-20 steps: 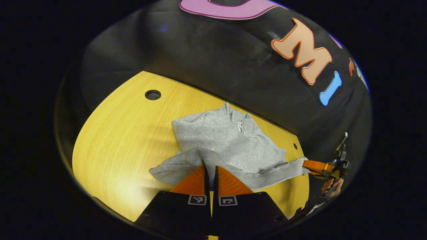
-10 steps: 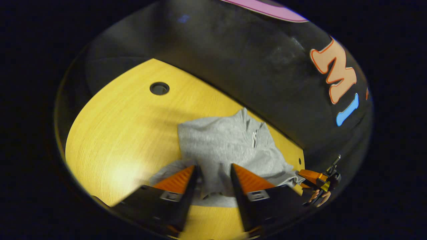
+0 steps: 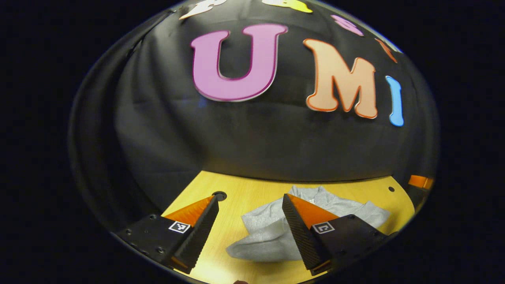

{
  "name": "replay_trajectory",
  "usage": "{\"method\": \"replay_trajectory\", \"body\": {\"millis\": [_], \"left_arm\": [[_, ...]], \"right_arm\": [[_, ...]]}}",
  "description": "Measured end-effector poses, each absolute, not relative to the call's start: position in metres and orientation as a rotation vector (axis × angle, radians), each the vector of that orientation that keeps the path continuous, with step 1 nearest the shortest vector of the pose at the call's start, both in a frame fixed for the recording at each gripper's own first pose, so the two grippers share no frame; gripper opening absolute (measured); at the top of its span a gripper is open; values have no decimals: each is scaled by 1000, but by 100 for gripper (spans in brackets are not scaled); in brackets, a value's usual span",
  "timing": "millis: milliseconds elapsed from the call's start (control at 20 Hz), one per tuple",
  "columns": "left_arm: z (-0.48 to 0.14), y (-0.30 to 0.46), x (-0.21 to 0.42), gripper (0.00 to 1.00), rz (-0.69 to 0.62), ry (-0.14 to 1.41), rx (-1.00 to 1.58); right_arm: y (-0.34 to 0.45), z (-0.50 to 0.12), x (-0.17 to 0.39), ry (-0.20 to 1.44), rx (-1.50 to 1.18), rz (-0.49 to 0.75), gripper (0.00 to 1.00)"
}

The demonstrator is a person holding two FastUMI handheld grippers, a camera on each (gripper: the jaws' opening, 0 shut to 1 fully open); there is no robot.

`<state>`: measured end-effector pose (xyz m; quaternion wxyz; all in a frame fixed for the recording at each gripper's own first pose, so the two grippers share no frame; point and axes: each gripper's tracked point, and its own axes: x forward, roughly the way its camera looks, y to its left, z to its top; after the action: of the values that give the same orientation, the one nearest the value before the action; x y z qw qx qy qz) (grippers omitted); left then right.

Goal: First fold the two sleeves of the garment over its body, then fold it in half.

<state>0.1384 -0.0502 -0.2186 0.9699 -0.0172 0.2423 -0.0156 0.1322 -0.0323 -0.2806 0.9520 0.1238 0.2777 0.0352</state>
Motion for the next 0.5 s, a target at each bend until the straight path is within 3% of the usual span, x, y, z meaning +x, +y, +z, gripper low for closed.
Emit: {"method": "replay_trajectory", "body": {"millis": [50,200,500], "left_arm": [[-206,-57,126,95,-28,461,-25],[-183,-72,83,95,-20,397,18],[-173,-91,2,93,-33,366,52]], "right_arm": [[-38,-266,124,518,204,77,97],[-42,-234,87,414,103,124,97],[-32,-225,6,377,3,180,97]]}}
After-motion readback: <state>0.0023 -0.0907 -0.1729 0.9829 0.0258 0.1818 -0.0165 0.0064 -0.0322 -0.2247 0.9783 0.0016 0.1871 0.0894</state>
